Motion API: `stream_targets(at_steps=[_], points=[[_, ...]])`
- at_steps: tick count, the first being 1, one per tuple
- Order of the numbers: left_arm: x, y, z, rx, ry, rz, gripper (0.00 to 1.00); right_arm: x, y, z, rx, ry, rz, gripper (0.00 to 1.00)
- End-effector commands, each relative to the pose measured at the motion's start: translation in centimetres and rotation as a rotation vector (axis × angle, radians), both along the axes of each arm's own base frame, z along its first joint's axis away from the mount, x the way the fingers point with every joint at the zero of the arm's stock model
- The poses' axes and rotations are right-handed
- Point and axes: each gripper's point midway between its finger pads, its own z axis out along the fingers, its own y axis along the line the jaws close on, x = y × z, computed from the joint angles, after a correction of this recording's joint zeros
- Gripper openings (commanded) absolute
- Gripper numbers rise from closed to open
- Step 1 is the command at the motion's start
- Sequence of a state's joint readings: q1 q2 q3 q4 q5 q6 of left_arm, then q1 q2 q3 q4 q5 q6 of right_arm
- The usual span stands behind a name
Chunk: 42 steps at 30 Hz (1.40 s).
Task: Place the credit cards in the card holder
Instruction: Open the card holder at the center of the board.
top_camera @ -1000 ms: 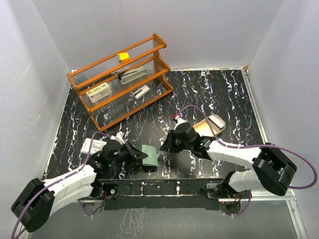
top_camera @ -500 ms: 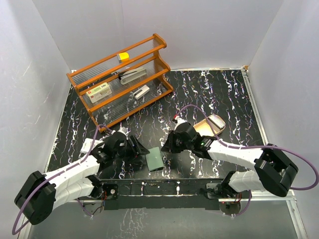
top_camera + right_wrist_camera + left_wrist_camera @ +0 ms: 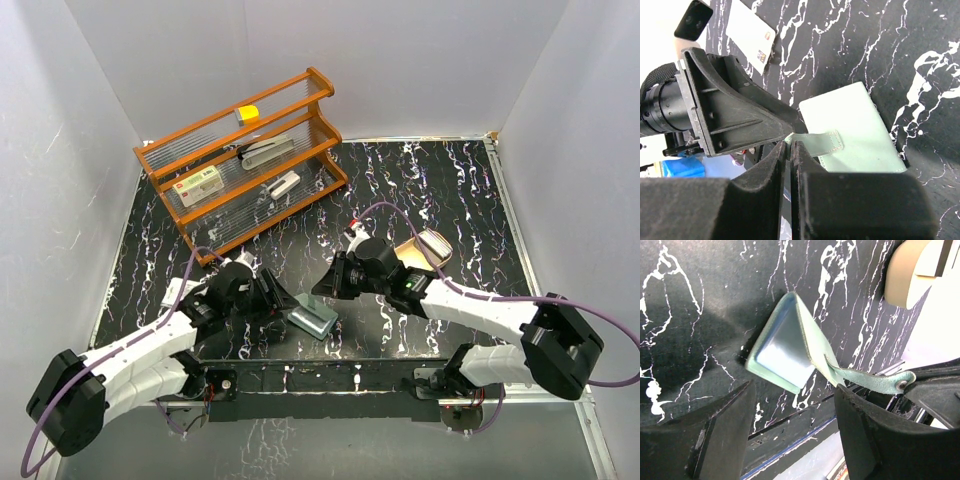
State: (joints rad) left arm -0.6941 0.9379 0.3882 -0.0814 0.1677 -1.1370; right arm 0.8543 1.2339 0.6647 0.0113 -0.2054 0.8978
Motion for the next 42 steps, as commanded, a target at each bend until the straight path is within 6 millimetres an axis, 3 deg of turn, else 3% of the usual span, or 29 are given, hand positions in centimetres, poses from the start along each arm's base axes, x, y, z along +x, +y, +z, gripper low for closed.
stream_targets(at_steps=[1, 10, 16, 27, 35, 39, 42], points=[[-0.8, -0.6, -0.4, -0.073, 0.016, -0.009, 0.61, 1.0, 0.1, 0.5, 0.013, -0.018, -0.038, 0.0], [-1.0, -0.6, -1.5, -0.073, 0.046, -0.003, 0.56, 3.5, -5.0, -3.6, -0.251, -0.034, -0.242, 0.0], [-1.4, -1.0, -2.3, -0.116, 0.089, 0.009, 0.45, 3.9, -7.8, -5.8, -0.329, -0.036, -0.32, 0.0], [-1.0, -1.6, -3.4, -0.117, 0.107, 0.011, 0.47, 3.2, -9.0, -7.6, -0.364, -0.037, -0.3, 0.0], [-0.5, -2.4, -4.0, -0.104, 0.135, -0.007, 0.45, 1.4, -11.1, -10.5, -0.433, 0.016, -0.3, 0.0], [-0.2, -3.0, -3.9, -0.119, 0.129, -0.016, 0.45, 0.9, -11.6, -11.0, -0.438, 0.02, -0.304, 0.0], [-0.1, -3.5, -3.7, -0.129, 0.127, -0.033, 0.39, 0.9, -11.7, -11.2, -0.444, 0.021, -0.308, 0.0]])
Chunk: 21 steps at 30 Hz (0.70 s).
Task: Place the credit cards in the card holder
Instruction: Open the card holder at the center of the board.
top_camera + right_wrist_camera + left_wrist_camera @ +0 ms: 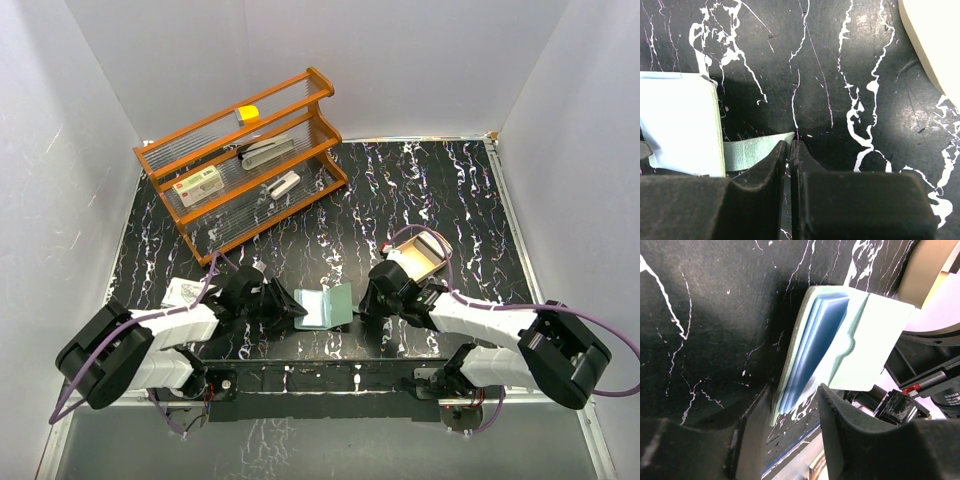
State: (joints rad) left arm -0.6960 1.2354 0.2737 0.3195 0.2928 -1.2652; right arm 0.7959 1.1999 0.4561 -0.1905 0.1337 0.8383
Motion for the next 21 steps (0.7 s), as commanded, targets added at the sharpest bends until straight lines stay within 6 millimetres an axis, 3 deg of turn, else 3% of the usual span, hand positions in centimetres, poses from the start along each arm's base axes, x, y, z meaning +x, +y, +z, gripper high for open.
stream_targets(at_steps=[1, 8, 11, 14, 21], points=[[0.5, -1.1, 1.0, -0.028, -0.022, -0.028, 0.34, 0.7, -0.2, 0.5, 0.006, -0.042, -0.019, 0.0], [0.4, -1.2, 2.7, -0.065, -0.059, -0.019, 0.0, 0.7, 0.2, 0.7, 0.008, -0.034, 0.003, 0.01], [0.1, -0.7, 3.2, -0.041, -0.068, -0.027, 0.0, 1.0, 0.2, 2.5, -0.025, -0.025, 0.012, 0.16], [-0.3, 0.1, 3.1, 0.006, -0.079, -0.041, 0.0, 1.5, 0.9, 5.8, 0.007, -0.074, 0.046, 0.3], [-1.2, 1.4, 3.3, 0.123, -0.079, -0.116, 0.0, 2.7, 4.5, 12.0, 0.048, -0.109, 0.204, 0.43]])
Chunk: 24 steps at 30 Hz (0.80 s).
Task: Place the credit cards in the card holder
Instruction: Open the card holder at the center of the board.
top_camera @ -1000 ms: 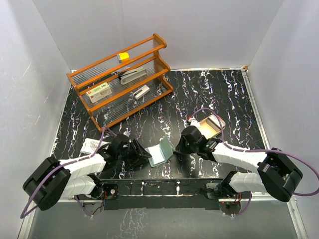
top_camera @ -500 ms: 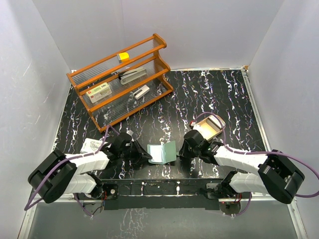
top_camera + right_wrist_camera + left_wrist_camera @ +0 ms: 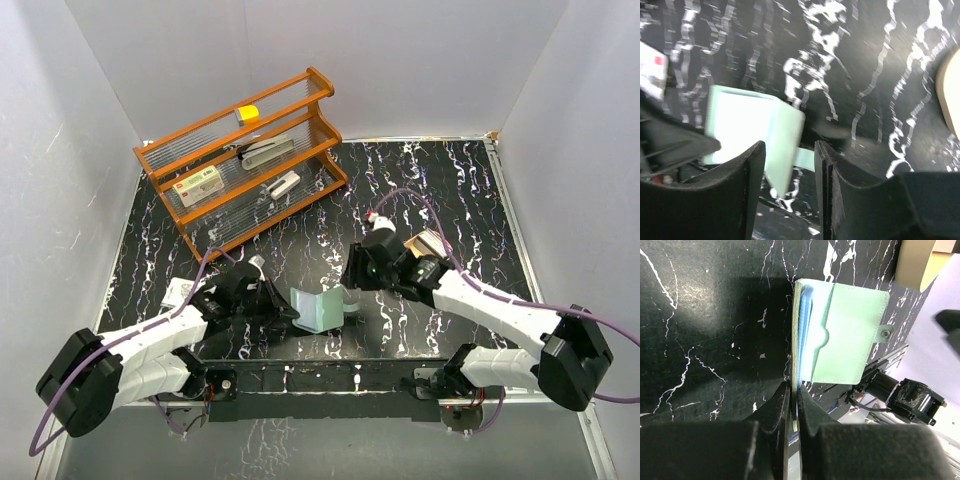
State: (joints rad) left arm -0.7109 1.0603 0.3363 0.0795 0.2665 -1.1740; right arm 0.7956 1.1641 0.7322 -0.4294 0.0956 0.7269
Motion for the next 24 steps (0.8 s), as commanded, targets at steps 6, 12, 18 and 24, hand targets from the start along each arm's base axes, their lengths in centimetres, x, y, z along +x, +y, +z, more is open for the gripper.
stream_targets(at_steps=[6, 12, 18, 24], points=[[-0.5, 1.0, 1.4, 0.102, -0.023, -0.069, 0.0, -0.1, 5.7, 5.8, 0.251, 0.0, 0.157, 0.44], [-0.7, 1.4, 1.1, 0.117, -0.012, -0.062, 0.0, -1.1, 7.1, 1.9, 0.221, 0.091, 0.214, 0.41], [-0.8, 0.9, 1.2, 0.073, 0.004, -0.042, 0.05, -1.7, 8.0, -2.0, 0.172, 0.162, 0.261, 0.35], [-1.1, 0.0, 1.8, -0.02, 0.015, -0.035, 0.18, -2.2, 6.7, -6.2, 0.08, 0.198, 0.277, 0.28]])
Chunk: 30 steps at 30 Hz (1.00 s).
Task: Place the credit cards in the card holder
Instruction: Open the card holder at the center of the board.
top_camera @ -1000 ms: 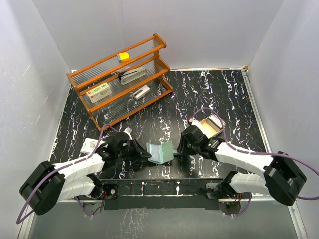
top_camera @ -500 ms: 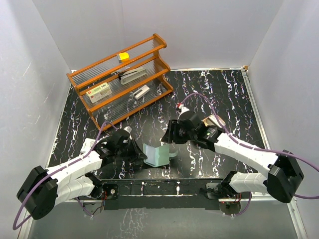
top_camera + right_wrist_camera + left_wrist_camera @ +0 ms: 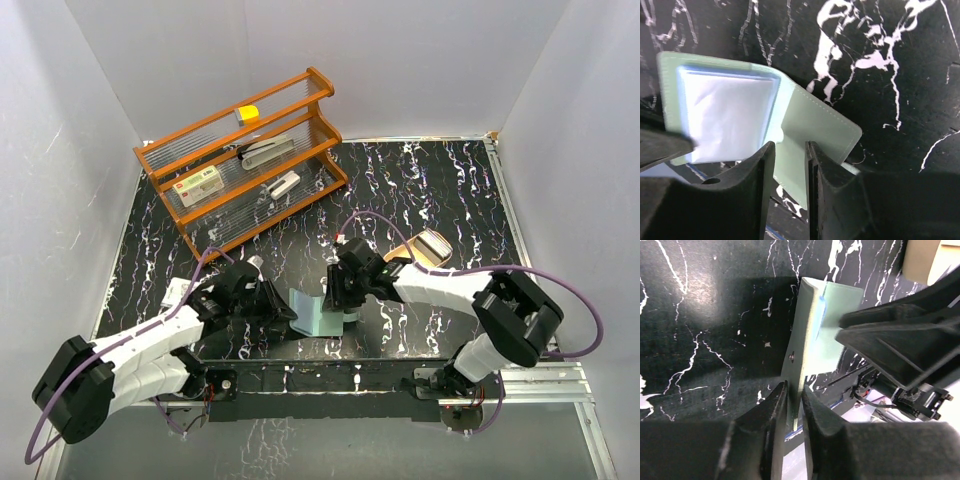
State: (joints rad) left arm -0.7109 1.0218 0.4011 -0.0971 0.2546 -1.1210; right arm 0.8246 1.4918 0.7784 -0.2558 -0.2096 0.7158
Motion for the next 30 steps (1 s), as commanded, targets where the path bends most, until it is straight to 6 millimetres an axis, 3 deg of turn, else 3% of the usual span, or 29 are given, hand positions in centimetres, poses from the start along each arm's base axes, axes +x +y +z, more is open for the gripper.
stream_targets(at_steps=[1, 7, 14, 17, 21, 24, 30], points=[[-0.4, -1.0, 1.2, -0.098, 0.0, -0.001, 0.2, 0.1, 0.3, -1.4, 0.007, -0.032, 0.047, 0.27], [-0.5, -1.4, 1.0, -0.156, -0.008, 0.005, 0.24, -0.4, -0.3, -2.7, 0.002, -0.021, 0.039, 0.27], [-0.4, -1.5, 1.4, -0.168, -0.033, 0.002, 0.11, -0.1, -0.3, -2.8, 0.007, -0.049, 0.039, 0.26], [-0.2, -1.4, 1.8, -0.179, -0.048, 0.011, 0.24, 0.6, -0.3, -3.0, 0.0, -0.083, 0.028, 0.24], [-0.3, -1.3, 1.8, -0.189, -0.071, 0.005, 0.27, 0.6, 0.2, -3.1, 0.022, -0.092, 0.049, 0.24], [-0.3, -1.5, 1.5, -0.215, -0.077, 0.005, 0.41, 0.7, 0.4, -2.9, 0.028, -0.106, 0.079, 0.25], [0.0, -1.8, 0.8, -0.178, -0.062, -0.022, 0.4, 0.8, 0.9, -3.3, 0.009, -0.101, 0.126, 0.25]])
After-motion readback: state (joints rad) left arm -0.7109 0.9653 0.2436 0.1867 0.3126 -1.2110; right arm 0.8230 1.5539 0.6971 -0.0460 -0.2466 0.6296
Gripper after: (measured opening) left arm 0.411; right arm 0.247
